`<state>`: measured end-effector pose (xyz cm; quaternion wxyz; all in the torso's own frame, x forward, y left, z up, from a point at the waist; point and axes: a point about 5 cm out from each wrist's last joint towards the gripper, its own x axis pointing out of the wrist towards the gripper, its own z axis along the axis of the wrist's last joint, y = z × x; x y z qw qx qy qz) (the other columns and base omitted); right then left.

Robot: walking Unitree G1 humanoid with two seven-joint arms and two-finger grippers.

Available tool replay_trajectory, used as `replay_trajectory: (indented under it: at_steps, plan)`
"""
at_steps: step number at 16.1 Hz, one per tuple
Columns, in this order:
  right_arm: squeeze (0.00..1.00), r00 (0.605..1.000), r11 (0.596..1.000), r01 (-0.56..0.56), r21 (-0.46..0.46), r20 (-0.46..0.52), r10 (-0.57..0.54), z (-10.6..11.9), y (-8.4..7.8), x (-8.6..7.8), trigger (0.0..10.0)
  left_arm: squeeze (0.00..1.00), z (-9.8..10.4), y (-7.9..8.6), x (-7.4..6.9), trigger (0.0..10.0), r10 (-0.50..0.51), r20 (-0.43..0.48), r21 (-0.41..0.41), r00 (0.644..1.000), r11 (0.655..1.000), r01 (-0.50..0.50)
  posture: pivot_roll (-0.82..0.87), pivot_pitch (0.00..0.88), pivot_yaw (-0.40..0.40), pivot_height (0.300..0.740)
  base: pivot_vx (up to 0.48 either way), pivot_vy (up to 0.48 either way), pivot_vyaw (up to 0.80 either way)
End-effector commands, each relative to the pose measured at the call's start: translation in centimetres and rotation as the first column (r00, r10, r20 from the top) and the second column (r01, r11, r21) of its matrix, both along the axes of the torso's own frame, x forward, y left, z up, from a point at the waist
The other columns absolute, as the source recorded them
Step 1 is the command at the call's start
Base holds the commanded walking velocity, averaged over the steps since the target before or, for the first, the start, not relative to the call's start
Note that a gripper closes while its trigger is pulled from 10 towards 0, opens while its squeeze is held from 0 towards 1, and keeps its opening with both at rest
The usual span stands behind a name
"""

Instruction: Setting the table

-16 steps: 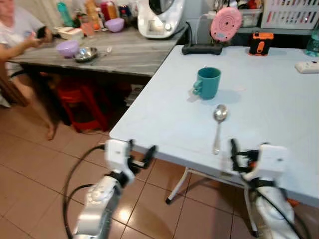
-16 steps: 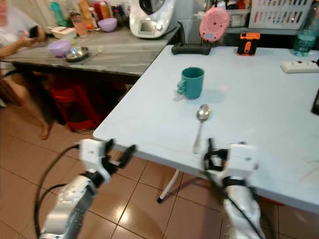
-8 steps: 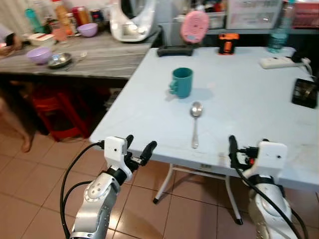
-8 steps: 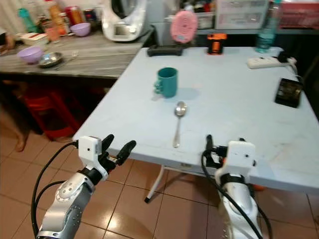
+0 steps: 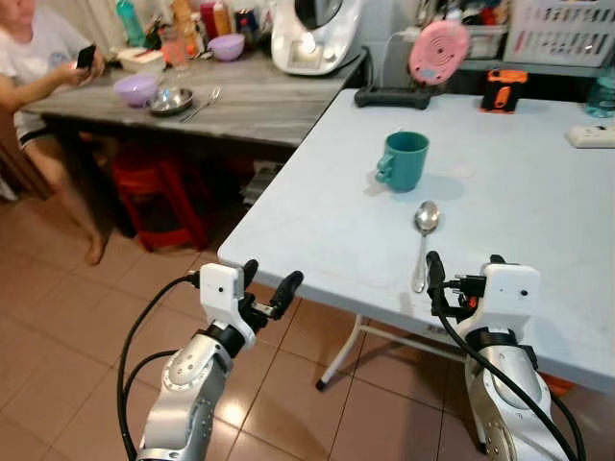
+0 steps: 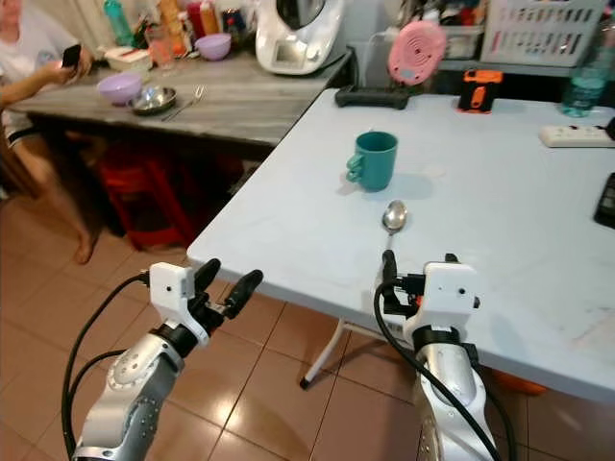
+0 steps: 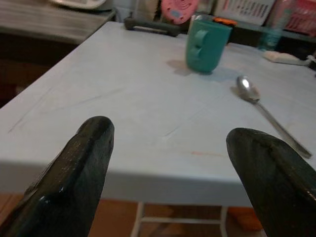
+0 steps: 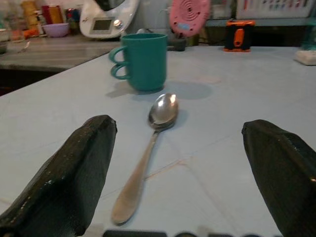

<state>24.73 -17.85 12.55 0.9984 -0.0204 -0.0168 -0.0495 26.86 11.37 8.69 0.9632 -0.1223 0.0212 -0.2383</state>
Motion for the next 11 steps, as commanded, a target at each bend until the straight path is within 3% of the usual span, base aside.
replay_trajectory:
  at_steps: [1,11]
  plan:
    - [0.00,1.000,1.000,0.013,-0.001,0.007,-0.013,0.13,-0.14,-0.03,10.0,0.00,0.44,0.05,0.16,10.0,-0.015,0.020,-0.001,1.000,1.000,0.015,-0.15,0.013,0.110,0.740,0.345,0.000,0.00]
    - [0.00,1.000,1.000,0.023,-0.007,-0.001,-0.023,-0.07,-0.33,-0.38,10.0,0.00,0.28,-0.23,-0.06,10.0,-0.038,0.015,-0.002,0.999,0.999,0.038,-0.16,0.021,0.116,0.740,0.399,0.000,0.00]
